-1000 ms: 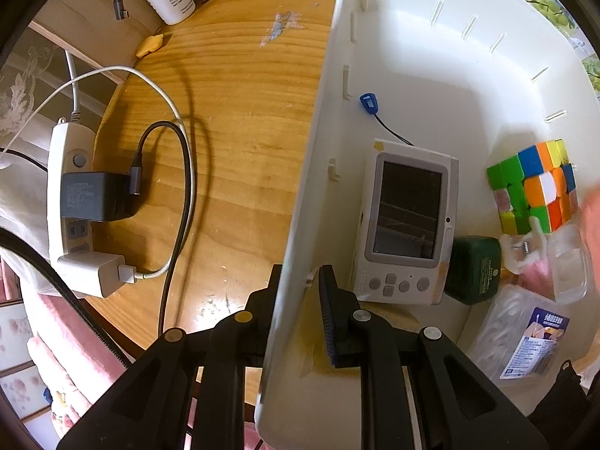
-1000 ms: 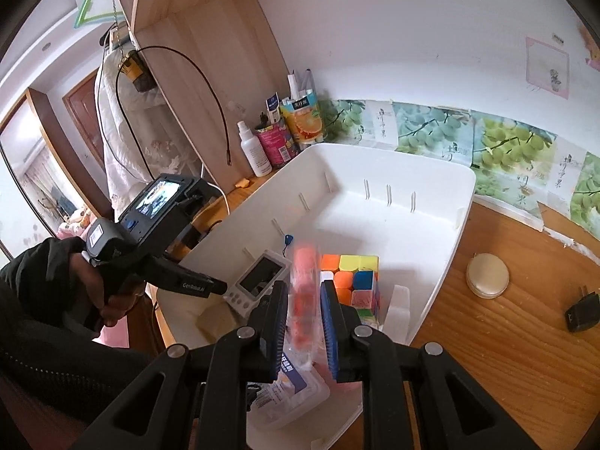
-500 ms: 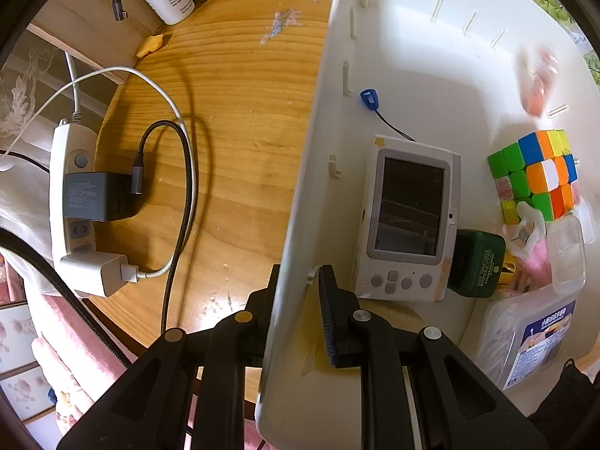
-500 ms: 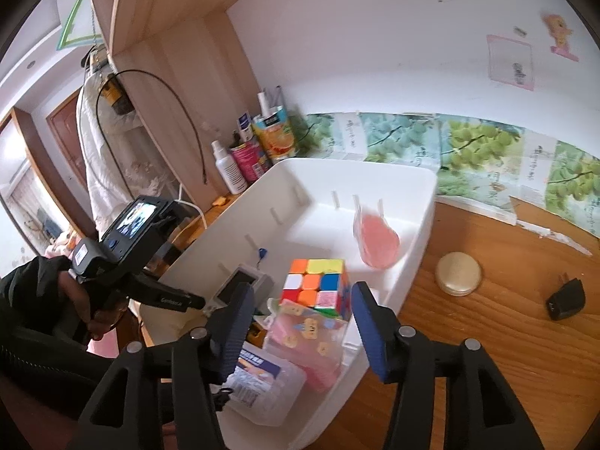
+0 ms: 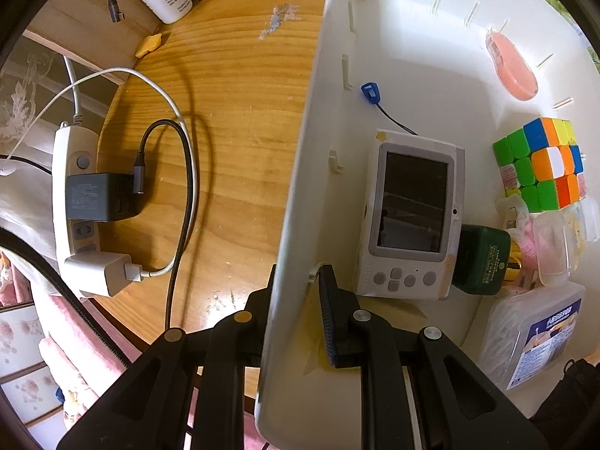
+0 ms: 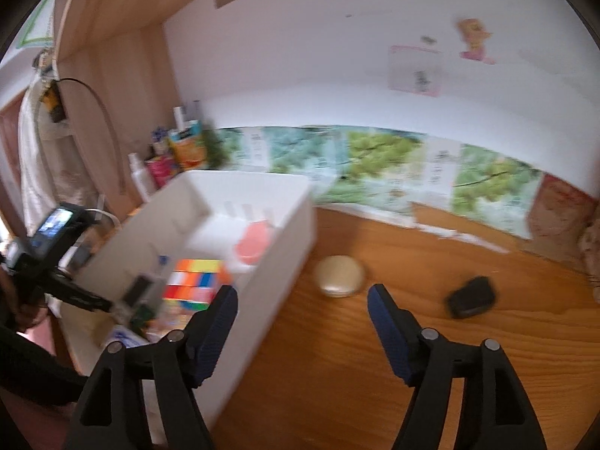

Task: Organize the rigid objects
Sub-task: 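Move the right tool back over the black charger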

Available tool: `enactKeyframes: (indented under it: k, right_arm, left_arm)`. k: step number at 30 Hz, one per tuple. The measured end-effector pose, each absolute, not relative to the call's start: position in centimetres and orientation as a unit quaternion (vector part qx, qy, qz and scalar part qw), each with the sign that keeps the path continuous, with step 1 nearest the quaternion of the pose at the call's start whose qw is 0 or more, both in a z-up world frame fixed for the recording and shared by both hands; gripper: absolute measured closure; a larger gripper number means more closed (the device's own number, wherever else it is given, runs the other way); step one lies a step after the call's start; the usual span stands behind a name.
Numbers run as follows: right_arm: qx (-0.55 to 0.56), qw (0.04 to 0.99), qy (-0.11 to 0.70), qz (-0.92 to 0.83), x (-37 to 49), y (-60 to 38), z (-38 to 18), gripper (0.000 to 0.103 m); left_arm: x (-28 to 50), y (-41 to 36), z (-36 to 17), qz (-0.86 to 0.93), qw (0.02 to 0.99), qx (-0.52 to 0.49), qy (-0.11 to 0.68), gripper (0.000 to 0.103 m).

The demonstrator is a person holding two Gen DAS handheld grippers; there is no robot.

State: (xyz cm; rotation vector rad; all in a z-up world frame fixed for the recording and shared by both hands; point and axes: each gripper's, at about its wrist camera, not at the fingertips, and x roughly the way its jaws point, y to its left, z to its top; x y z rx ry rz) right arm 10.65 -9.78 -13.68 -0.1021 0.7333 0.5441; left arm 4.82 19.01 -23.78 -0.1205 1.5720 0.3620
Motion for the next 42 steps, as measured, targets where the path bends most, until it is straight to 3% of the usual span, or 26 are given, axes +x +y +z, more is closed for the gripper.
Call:
enactKeyframes:
  k: [18, 42]
  right_arm:
    - [-0.086, 0.921, 0.359, 0.124, 17.6, -18.2, -16.3, 0.022]
    - [-0.049, 0.899, 0.43, 0.065, 23.8, -18.1, -22.4, 0.022]
  left_arm:
    - [6.2, 18.3, -24.7, 0.171, 0.653, -0.031, 0.737, 0.081]
    - [7.4, 20.3, -24.1, 0.159, 0.658, -0.064, 0.733, 0.081]
